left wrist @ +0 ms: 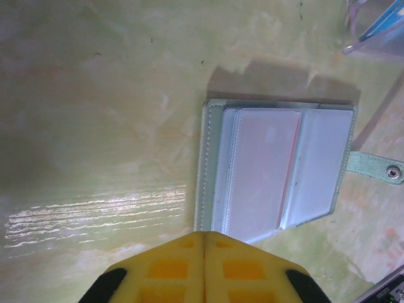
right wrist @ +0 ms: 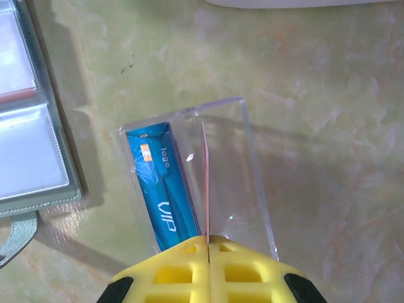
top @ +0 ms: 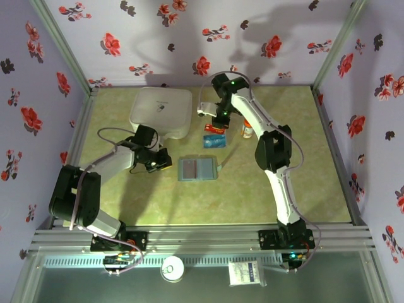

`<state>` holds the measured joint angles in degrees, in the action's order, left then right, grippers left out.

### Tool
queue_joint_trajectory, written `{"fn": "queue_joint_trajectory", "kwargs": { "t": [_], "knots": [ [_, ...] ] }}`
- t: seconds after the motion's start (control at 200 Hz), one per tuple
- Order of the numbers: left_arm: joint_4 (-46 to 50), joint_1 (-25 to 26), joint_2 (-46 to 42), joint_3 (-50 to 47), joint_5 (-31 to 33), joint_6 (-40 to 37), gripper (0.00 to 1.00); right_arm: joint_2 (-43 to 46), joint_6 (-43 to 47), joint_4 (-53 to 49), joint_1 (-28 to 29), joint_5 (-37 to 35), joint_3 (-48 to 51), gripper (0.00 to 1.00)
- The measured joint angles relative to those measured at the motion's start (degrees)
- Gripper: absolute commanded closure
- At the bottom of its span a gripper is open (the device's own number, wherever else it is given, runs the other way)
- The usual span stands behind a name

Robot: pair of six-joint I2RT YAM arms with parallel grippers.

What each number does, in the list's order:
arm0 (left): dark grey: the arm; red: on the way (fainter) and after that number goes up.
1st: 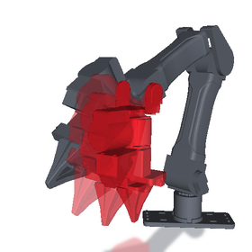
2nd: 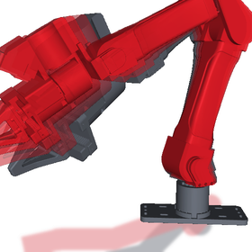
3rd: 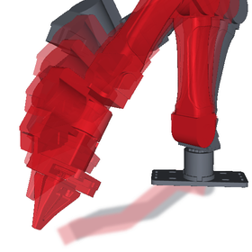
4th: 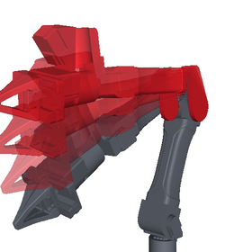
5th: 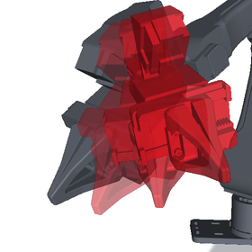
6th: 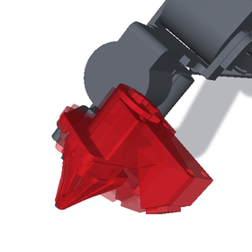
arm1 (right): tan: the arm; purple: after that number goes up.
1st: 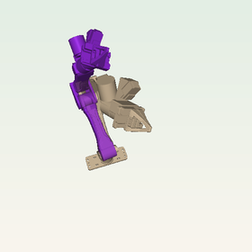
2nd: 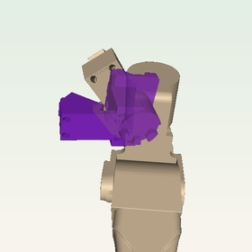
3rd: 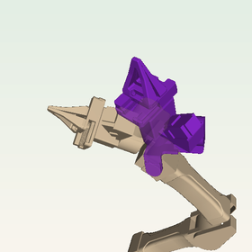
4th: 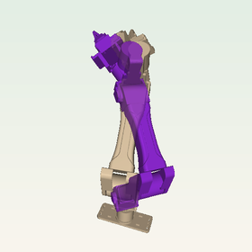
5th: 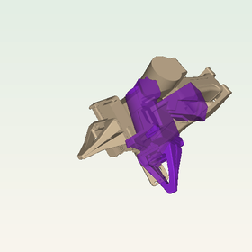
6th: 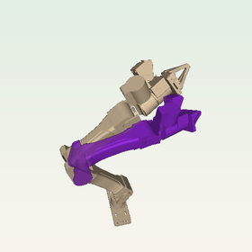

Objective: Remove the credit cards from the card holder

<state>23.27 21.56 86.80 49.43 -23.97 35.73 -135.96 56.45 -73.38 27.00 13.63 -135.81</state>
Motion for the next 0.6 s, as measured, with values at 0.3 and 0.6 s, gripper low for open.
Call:
{"fn": "queue_joint_trajectory", "kwargs": {
  "t": [0.3, 0.6],
  "knots": [
    [0.6, -0.2, 0.7, 0.0, 0.0, -0.4, 0.94, -0.9, 0.6, -1.2, 0.0, 1.0, -4.3, 1.00],
    [1.4, -0.2, 1.5, 0.4, 0.0, -0.4, 0.94, -0.9, 2.1, 0.6, 0.0, 1.1, -5.5, 1.00]
  ]
}}
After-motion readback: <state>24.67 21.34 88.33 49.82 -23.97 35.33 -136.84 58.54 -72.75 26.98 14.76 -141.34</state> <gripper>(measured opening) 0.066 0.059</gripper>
